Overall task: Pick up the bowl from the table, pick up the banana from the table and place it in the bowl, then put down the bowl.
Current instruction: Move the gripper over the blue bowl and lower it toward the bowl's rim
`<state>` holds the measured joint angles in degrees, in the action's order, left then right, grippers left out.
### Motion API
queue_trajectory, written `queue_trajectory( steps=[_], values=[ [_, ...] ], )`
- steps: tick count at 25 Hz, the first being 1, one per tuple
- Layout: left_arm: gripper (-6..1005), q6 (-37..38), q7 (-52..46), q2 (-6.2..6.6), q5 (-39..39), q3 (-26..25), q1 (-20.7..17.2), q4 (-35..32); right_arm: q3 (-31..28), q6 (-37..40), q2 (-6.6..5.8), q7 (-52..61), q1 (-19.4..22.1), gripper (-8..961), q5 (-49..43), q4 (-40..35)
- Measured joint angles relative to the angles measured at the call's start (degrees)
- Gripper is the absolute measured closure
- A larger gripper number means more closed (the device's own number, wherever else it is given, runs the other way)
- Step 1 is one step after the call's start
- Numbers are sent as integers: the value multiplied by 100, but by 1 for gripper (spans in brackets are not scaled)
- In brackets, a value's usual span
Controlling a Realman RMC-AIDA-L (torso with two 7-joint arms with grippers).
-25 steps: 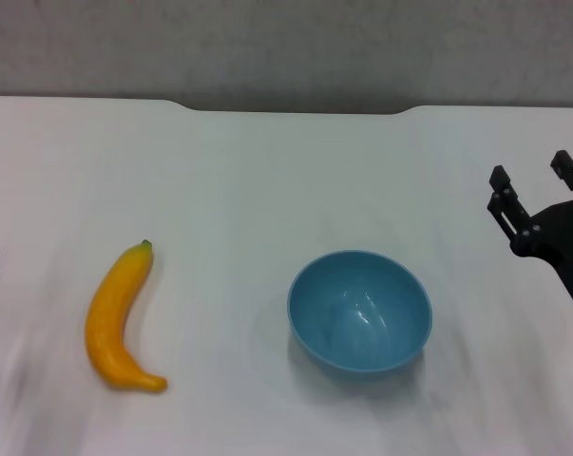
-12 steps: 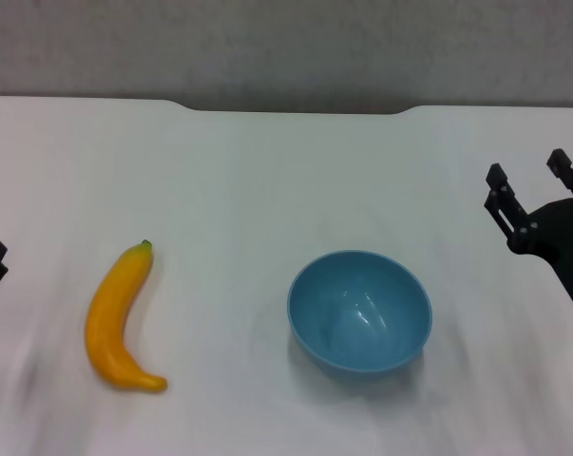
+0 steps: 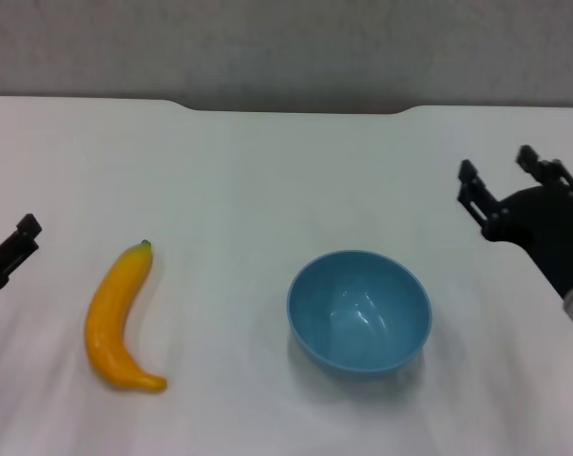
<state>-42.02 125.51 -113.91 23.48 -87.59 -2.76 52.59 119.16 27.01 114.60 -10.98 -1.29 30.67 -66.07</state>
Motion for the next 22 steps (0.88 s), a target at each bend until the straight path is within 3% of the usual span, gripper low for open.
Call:
queue_trajectory(
  steps=[2,4,10,17,22],
  values=[
    [122,288,-317,-163,632,-248,-187,462,-280,-1107,2,-96,0,228,-7,-539],
    [121,341,-689,-243,1065,-438,-244,623,-558,-2034,4,-165,-12,228,-8,-968],
    [121,384,-1889,-258,2036,-881,-121,622,-1375,-4369,18,-170,-81,229,2,-2012],
    [121,498,-2610,-245,2736,-1049,-25,655,-1680,-5904,18,117,-490,229,-12,-2249],
    [122,531,-2835,-257,3080,-1088,102,580,-1576,-5976,29,125,-583,229,30,-1969]
  ],
)
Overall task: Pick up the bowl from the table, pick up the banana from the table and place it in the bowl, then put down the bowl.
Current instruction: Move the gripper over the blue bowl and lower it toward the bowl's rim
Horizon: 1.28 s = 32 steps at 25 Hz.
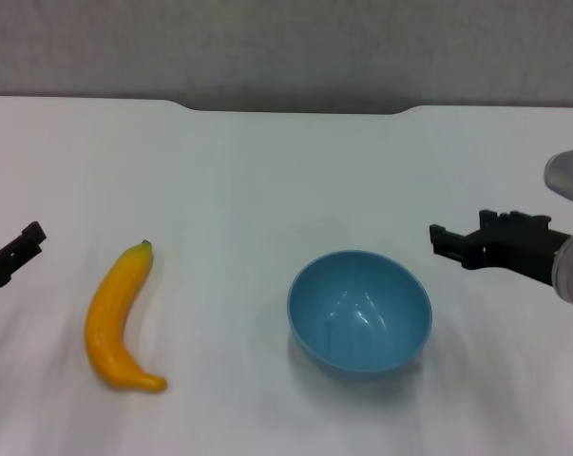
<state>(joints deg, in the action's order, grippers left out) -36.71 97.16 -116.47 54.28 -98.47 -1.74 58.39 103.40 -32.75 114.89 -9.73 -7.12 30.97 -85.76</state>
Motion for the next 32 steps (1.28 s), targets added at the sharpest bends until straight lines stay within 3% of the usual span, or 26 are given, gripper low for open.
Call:
queue_trajectory(
  steps=[7,13,32],
  values=[
    [122,6,-11,-3,7,5,23,-15,11,-284,-1,225,-315,230,13,447],
    [122,5,22,-28,0,7,74,-75,500,83,17,409,-575,232,38,969],
    [122,-3,-19,-24,-9,5,175,-160,646,399,16,548,-753,247,295,1691]
  ],
)
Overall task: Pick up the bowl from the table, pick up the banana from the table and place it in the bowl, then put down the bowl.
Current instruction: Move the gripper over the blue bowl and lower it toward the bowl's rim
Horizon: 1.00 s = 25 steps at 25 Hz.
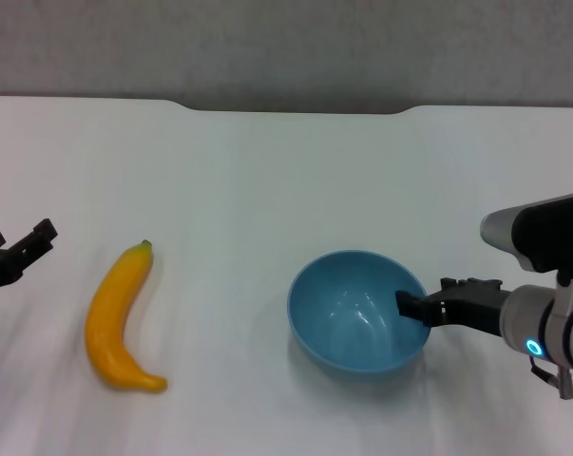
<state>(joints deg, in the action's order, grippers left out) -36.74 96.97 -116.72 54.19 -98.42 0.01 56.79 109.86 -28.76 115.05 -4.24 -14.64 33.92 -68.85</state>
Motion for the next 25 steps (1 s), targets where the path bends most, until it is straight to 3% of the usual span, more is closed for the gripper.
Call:
queue_trajectory(
  steps=[17,25],
  values=[
    [122,0,-3,-5,4,1,25,-10,279,300,0,-7,-230,260,183,447],
    [122,0,-3,-9,-1,-8,-3,-11,354,348,0,-30,-188,411,164,416]
  ],
)
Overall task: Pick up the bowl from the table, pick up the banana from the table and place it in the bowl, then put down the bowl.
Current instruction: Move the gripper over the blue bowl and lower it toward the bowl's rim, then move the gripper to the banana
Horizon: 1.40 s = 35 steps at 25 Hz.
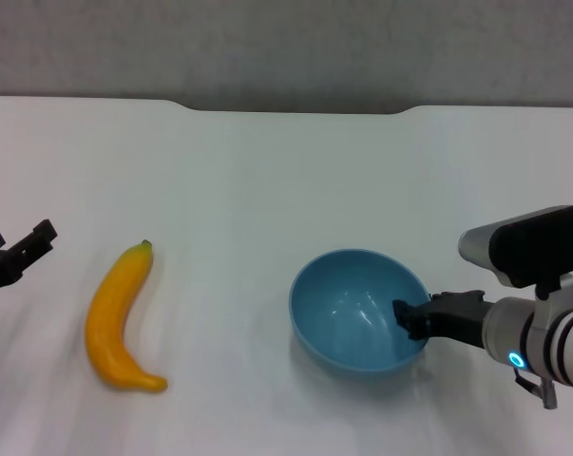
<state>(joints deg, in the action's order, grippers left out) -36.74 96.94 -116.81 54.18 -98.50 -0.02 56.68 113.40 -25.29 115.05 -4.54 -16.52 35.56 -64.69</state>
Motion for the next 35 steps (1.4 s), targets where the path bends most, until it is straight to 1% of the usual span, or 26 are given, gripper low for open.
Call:
queue_trajectory(
  steps=[3,8,13,18,23,26,28,31,35],
  values=[
    [122,0,0,0,-4,-3,-5,0,-26,1,0,13,9,467,2,11],
    [121,0,0,0,-5,-3,-8,1,-39,1,0,22,14,716,5,29],
    [121,0,0,0,-4,-3,-21,1,-40,1,0,24,17,898,6,35],
    [121,-10,0,0,-4,-8,-26,-47,-39,-9,-2,25,81,900,-13,-110],
    [121,-51,-50,28,51,-12,-39,-26,-305,-138,-25,-9,372,905,-331,-807],
    [121,-64,-320,48,266,-18,-57,152,-486,-271,-20,-10,479,908,-563,-1053],
    [121,-67,-741,56,658,-25,-72,397,-571,-344,-22,-10,515,909,-639,-1159],
    [121,-65,-1616,57,1681,-28,-74,826,-655,-425,-20,-6,536,911,-765,-1257],
    [121,-17,-2757,36,3007,-16,65,1023,-681,-436,-18,0,545,912,-801,-1312]
  ],
)
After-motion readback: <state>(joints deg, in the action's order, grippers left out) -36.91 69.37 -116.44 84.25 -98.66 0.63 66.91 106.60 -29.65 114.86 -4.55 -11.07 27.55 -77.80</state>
